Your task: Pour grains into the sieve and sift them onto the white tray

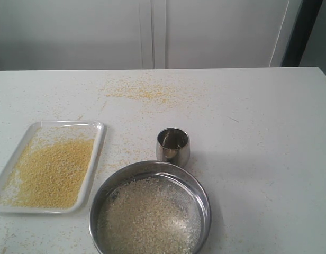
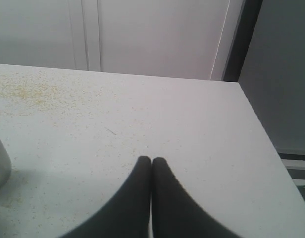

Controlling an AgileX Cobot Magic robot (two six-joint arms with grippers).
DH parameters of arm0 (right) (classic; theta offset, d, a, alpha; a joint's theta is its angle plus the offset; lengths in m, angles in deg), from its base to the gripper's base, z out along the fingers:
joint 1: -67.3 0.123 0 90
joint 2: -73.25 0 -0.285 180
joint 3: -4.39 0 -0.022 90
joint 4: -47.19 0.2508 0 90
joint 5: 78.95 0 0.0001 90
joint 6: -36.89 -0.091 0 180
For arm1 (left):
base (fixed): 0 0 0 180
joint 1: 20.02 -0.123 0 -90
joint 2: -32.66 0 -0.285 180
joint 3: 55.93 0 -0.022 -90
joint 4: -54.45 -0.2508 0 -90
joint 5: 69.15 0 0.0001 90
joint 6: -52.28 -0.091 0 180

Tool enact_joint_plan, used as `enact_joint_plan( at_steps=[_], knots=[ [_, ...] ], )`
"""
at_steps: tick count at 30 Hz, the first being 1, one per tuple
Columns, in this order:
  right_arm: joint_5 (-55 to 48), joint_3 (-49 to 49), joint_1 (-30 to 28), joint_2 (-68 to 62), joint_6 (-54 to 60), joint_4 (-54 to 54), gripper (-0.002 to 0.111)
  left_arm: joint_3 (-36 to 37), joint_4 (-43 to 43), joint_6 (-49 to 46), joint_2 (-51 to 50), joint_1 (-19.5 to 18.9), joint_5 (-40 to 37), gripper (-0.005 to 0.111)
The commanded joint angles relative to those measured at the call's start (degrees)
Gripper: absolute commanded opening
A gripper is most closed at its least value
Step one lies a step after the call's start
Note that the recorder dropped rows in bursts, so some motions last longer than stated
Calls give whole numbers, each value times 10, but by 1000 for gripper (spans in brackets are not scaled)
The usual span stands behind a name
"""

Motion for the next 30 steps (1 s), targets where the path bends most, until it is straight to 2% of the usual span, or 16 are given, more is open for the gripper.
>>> enact_joint_plan(
  at_steps=[1,13,18,30],
  knots=[
    [-2,2,-5,8,7,-3,0,3,3,2,3,-2,-2,0],
    [5,7,-5,24,8,-10,0,3,3,1,3,-2,-2,0],
    [54,62,-5,71,8,-11,0,3,3,1,3,-2,-2,0],
    [88,188,-5,181,7,-5,0,3,3,1,3,-2,-2,0]
  ],
)
